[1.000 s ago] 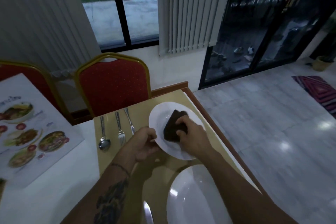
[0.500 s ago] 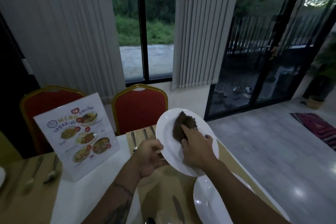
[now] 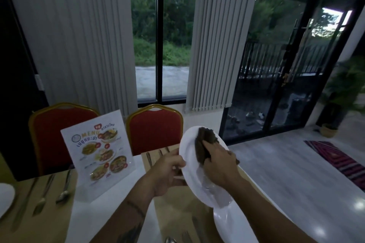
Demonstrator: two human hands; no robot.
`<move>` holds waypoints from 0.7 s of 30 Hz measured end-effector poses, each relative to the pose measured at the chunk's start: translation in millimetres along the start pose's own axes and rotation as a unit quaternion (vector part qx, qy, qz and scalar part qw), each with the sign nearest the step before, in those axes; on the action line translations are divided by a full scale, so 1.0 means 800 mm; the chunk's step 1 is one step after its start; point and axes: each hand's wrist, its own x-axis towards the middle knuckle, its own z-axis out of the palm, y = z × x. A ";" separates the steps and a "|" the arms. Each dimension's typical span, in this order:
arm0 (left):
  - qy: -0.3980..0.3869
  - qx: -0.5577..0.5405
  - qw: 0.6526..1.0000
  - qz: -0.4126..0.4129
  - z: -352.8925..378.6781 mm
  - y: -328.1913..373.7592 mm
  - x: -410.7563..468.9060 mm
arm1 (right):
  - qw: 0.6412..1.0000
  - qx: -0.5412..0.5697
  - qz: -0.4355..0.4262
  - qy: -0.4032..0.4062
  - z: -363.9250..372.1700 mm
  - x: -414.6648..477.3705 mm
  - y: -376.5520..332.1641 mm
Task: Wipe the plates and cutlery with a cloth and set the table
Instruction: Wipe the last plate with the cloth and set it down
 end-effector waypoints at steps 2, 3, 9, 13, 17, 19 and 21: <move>0.008 0.001 1.000 0.027 0.000 0.008 0.000 | 0.993 0.097 -0.072 0.014 0.004 -0.004 -0.016; 0.019 -0.012 0.999 0.041 -0.006 0.014 -0.001 | 0.982 0.147 -0.116 0.011 0.007 -0.012 -0.023; 0.036 0.025 0.993 0.112 -0.027 0.032 -0.008 | 0.984 0.108 -0.139 -0.041 0.018 -0.042 0.023; 0.008 0.077 0.993 0.090 -0.001 0.025 -0.007 | 0.994 -0.078 -0.053 -0.046 0.002 -0.014 0.062; -0.006 0.100 0.992 0.075 0.030 0.028 0.004 | 0.999 -0.005 -0.025 0.037 -0.031 0.021 0.081; -0.005 0.090 0.992 0.091 0.040 0.027 0.008 | 0.994 0.087 0.000 0.070 -0.053 0.035 0.090; 0.008 0.053 0.990 0.133 0.052 0.023 0.011 | 0.979 0.186 0.037 0.078 -0.077 0.045 0.102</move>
